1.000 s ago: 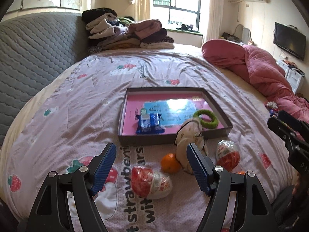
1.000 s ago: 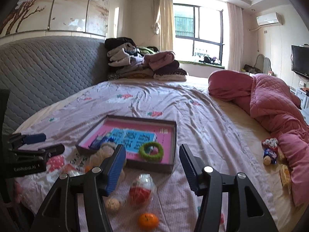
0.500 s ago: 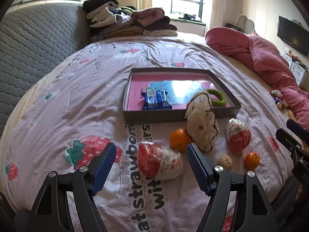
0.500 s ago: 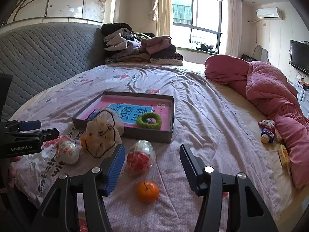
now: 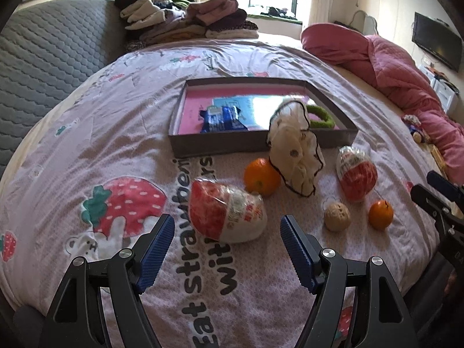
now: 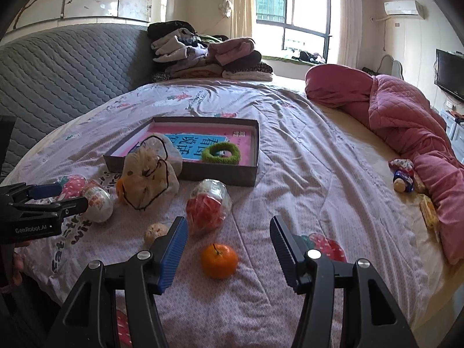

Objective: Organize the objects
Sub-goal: 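Withdraw both tools from the tray back toward the remaining objects, then grasp the red-and-white wrapped package with the left tool while the right tool grasps a mandarin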

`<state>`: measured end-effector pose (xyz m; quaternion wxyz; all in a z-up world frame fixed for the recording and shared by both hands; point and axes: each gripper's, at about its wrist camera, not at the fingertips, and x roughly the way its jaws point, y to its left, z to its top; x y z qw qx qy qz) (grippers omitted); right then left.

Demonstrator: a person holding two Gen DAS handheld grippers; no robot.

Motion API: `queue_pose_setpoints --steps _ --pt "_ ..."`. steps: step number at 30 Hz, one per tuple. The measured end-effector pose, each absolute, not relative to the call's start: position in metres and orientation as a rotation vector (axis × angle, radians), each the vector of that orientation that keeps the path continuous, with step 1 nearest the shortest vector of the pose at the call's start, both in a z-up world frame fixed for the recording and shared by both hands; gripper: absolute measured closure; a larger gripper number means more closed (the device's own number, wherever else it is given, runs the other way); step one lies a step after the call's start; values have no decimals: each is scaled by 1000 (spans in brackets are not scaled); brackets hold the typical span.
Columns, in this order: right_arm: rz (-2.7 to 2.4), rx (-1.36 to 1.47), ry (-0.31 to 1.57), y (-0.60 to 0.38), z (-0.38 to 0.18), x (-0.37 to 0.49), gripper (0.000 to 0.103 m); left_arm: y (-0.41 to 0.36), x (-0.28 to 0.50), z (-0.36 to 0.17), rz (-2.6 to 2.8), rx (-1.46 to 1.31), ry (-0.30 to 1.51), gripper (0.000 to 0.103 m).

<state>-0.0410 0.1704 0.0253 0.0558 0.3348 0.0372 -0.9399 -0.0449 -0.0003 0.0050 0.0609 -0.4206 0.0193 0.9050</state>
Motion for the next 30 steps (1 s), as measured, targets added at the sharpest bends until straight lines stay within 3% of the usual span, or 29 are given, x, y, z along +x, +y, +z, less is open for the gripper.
queue_pose_setpoints --steps 30 --pt "-2788 1188 152 168 -22 -66 44 6 -81 -35 2746 -1305 83 26"
